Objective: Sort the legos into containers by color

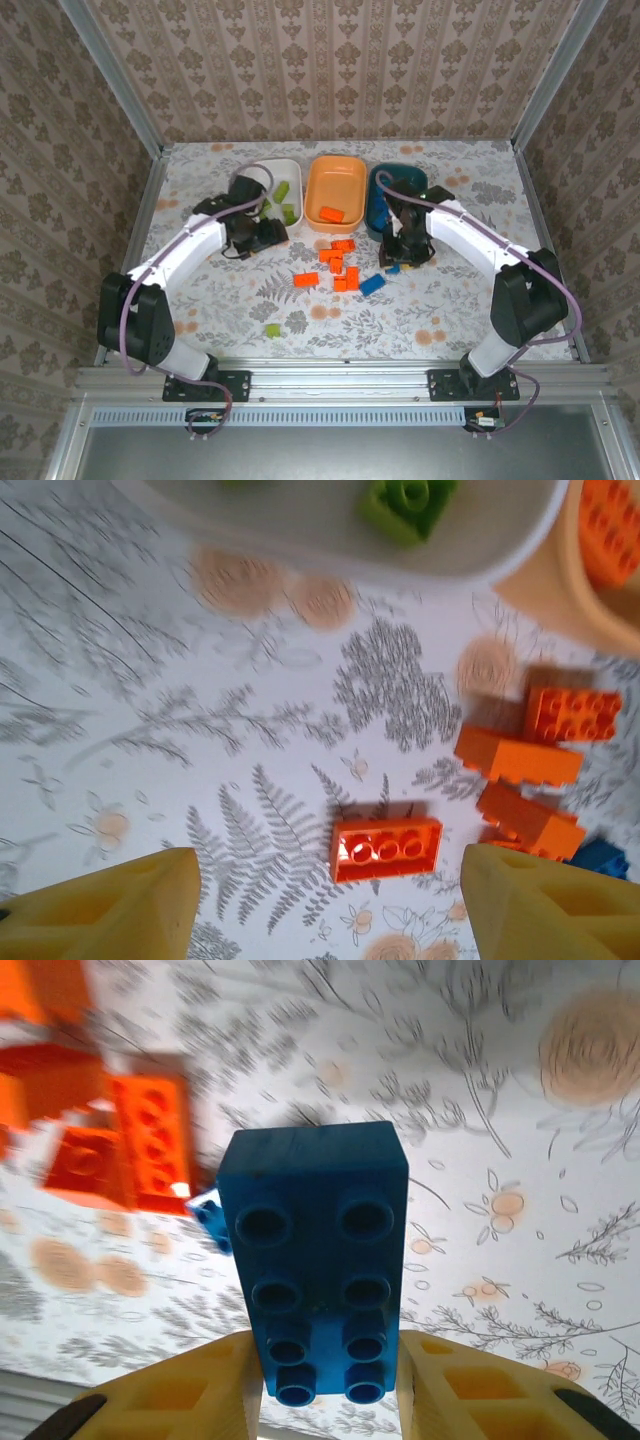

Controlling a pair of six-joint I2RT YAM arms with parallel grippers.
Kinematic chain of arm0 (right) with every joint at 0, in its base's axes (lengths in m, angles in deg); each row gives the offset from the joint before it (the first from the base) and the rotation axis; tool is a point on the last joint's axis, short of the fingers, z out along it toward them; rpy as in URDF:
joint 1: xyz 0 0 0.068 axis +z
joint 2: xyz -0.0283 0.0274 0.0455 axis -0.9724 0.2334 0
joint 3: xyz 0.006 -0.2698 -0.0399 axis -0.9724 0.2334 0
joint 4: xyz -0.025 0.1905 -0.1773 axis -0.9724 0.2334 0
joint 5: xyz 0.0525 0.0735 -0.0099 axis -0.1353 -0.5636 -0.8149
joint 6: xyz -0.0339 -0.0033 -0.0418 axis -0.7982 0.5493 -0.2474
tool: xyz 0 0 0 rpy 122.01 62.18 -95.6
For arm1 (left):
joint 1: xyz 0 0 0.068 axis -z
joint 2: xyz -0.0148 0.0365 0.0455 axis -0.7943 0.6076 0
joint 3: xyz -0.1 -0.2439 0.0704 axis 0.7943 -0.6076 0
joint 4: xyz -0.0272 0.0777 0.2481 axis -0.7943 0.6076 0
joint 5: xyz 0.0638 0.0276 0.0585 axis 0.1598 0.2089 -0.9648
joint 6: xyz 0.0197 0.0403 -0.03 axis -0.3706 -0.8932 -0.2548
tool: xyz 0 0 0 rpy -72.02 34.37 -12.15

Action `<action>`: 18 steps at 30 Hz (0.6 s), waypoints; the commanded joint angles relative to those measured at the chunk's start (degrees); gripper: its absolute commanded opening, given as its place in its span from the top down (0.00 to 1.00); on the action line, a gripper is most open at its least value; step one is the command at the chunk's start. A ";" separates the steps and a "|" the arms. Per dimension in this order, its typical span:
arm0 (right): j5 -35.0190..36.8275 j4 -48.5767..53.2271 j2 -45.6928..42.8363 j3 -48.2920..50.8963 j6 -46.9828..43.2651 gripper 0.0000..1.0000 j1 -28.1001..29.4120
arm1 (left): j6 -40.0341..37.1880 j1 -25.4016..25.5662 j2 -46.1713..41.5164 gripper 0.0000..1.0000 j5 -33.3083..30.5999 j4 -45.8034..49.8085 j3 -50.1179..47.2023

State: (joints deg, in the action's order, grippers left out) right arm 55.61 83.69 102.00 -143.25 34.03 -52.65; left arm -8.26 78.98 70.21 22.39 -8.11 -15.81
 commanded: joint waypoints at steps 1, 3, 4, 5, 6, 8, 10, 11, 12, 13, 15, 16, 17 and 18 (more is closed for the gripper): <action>-0.42 3.64 1.32 -7.02 -1.40 0.62 -1.96 | 2.99 4.94 -0.02 0.29 -3.06 -2.48 -0.09; -0.30 3.80 4.59 -12.35 -2.05 0.62 -4.05 | 3.45 7.29 1.05 0.27 -3.25 -2.20 0.26; -0.36 3.91 6.23 -14.86 -2.24 0.62 -4.96 | 3.60 8.35 1.38 0.26 -3.30 -2.18 0.41; -0.52 3.85 8.11 -17.53 -2.48 0.62 -5.88 | 3.80 9.47 1.98 0.26 -3.35 -2.21 0.70; -0.47 3.72 10.10 -20.03 -2.64 0.62 -6.70 | 3.96 10.57 2.58 0.25 -3.20 -2.32 1.00; -0.37 3.35 14.09 -24.15 -2.97 0.62 -8.21 | 4.10 12.69 4.09 0.24 -2.84 -2.50 1.74; -0.92 3.19 18.19 -27.97 -3.06 0.62 -9.57 | 3.98 14.63 5.59 0.23 -2.92 -2.11 2.82; -1.05 3.13 20.57 -30.13 -3.04 0.62 -10.14 | 3.66 15.34 6.19 0.22 -2.81 -1.95 3.36; -1.07 3.42 22.78 -32.30 -3.00 0.63 -10.67 | 3.21 15.86 6.80 0.22 -2.74 -1.71 4.16; -1.16 3.86 24.81 -34.37 -3.05 0.63 -11.05 | 2.71 16.17 7.30 0.21 -2.58 -1.37 4.78; -0.57 4.50 28.68 -38.41 -3.24 0.63 -11.78 | 1.46 16.63 8.19 0.19 -2.31 -0.08 6.25; -0.17 5.01 30.32 -40.15 -3.29 0.63 -12.18 | 0.94 16.74 8.37 0.19 -2.25 0.51 6.77; -0.11 5.76 32.08 -41.95 -3.33 0.63 -12.71 | 0.47 16.74 8.62 0.18 -2.21 1.10 7.15; 0.09 6.34 33.39 -43.26 -3.46 0.63 -13.20 | 0.30 16.76 8.64 0.17 -2.17 1.61 7.30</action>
State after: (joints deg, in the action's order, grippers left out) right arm 55.28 85.97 132.52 -181.96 31.43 -64.99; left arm -6.07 95.63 78.73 20.51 -9.33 -10.80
